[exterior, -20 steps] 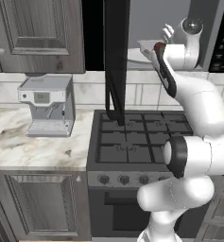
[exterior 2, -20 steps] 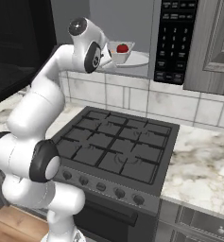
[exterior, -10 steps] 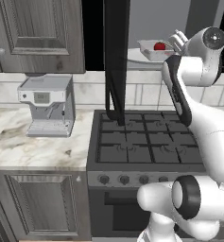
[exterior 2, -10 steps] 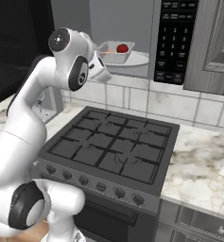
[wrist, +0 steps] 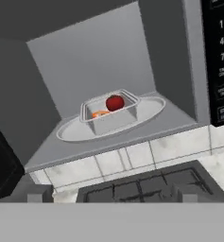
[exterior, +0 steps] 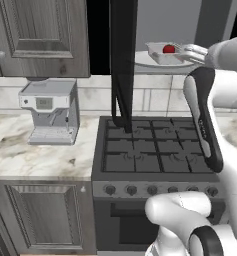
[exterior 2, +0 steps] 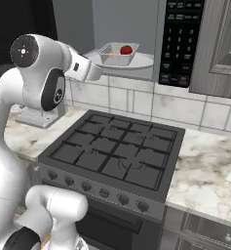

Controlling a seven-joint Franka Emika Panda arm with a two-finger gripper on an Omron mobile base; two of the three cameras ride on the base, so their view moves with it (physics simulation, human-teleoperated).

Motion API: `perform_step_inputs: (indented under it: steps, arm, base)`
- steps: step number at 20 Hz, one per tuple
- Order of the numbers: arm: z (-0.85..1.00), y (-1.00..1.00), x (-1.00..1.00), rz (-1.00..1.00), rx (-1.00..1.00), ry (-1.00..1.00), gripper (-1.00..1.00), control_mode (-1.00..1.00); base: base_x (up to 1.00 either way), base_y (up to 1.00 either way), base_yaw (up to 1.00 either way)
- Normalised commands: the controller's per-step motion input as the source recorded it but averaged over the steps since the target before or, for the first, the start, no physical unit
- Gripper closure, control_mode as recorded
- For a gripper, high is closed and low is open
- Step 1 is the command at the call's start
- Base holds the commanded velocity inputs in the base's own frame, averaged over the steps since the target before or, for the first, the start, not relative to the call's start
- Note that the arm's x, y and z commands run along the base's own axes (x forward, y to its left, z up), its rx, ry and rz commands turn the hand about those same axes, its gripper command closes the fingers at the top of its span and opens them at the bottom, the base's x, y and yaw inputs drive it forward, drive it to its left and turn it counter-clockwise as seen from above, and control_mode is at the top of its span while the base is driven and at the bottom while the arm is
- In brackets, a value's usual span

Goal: Place the tupperware containing the shrimp and tomato meal in the microwave. Close the microwave door and press the start button to reheat the meal.

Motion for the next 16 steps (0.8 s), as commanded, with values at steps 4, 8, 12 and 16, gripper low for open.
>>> perform_step_inputs:
  steps: [4,8,12,16]
  arm:
    - [0.03,0.04,-1.00,0.18,-0.45,-0.11,-1.00,-1.00]
    - [0.13,0.21,-0.99,0.09,-0.49,-0.02,-1.00,-1.00]
    - [0.19,0.71,-0.75,0.06,-0.63,0.11,-1.00,-1.00]
    - [0.06,0.74,-0.66,0.07,-0.59,0.01,-1.00,-1.00]
  base:
    - [0.00,0.00,0.00]
    - [0.00,0.00,0.00]
    - [0.00,0.00,0.00]
    - [0.00,0.00,0.00]
